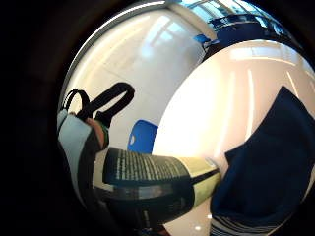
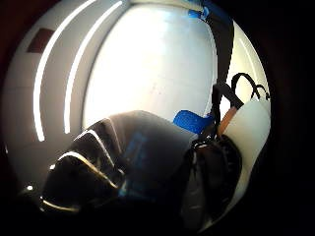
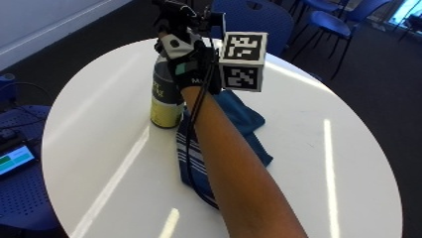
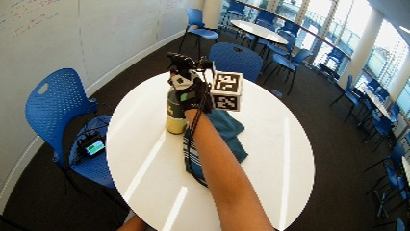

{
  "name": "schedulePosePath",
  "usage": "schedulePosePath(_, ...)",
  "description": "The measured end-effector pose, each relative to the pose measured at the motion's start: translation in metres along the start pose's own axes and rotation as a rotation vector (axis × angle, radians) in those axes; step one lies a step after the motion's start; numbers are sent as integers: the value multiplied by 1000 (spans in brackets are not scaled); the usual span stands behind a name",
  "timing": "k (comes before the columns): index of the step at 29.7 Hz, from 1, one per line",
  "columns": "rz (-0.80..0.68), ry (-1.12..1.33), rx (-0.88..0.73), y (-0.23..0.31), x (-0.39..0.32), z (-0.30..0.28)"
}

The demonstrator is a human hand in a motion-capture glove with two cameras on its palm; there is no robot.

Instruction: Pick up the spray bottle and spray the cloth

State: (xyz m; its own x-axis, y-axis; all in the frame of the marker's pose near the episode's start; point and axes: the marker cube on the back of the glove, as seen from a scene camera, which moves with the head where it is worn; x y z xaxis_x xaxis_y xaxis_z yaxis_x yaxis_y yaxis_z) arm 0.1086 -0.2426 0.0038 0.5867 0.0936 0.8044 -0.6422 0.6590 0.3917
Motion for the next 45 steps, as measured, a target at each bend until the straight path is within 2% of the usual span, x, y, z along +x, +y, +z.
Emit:
schedulePosePath(32, 74, 22, -38, 5, 30, 8)
schedulePosePath(45, 99, 23, -90, 0, 30, -18)
